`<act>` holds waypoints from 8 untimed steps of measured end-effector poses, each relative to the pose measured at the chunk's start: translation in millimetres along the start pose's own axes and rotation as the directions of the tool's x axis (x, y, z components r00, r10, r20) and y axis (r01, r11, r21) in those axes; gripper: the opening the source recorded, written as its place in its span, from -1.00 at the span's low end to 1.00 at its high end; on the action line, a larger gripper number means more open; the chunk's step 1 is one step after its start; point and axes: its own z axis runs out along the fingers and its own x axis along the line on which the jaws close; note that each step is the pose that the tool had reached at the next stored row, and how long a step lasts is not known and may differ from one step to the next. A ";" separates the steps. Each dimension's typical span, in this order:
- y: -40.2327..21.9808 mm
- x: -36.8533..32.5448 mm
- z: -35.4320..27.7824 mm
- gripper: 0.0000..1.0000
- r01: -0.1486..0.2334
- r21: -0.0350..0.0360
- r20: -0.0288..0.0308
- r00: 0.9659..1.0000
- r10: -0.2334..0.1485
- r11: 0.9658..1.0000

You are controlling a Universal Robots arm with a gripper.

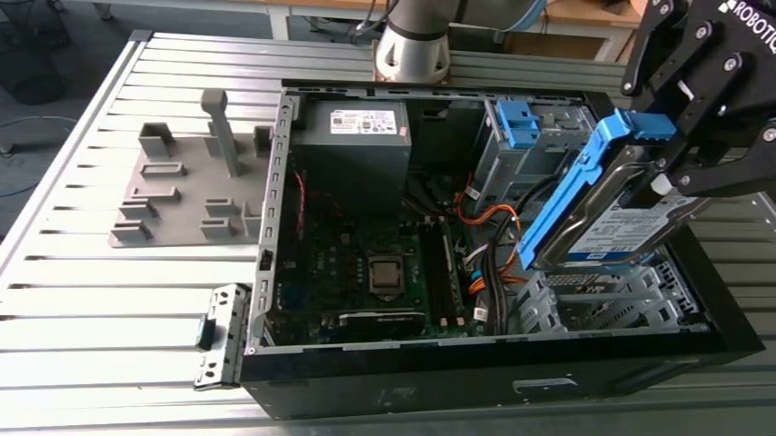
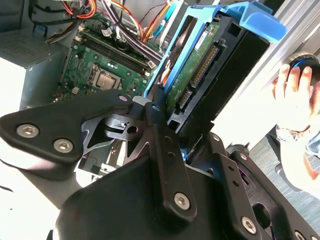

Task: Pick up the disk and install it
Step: 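Pick up the disk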

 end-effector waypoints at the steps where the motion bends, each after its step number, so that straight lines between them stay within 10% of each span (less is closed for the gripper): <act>1: -1.6 0.0 0.0 -0.27 -0.001 0.000 0.000 1.000 0.001 1.000; 8: -4.7 0.7 0.1 -0.27 -0.004 0.000 0.001 1.000 0.004 1.000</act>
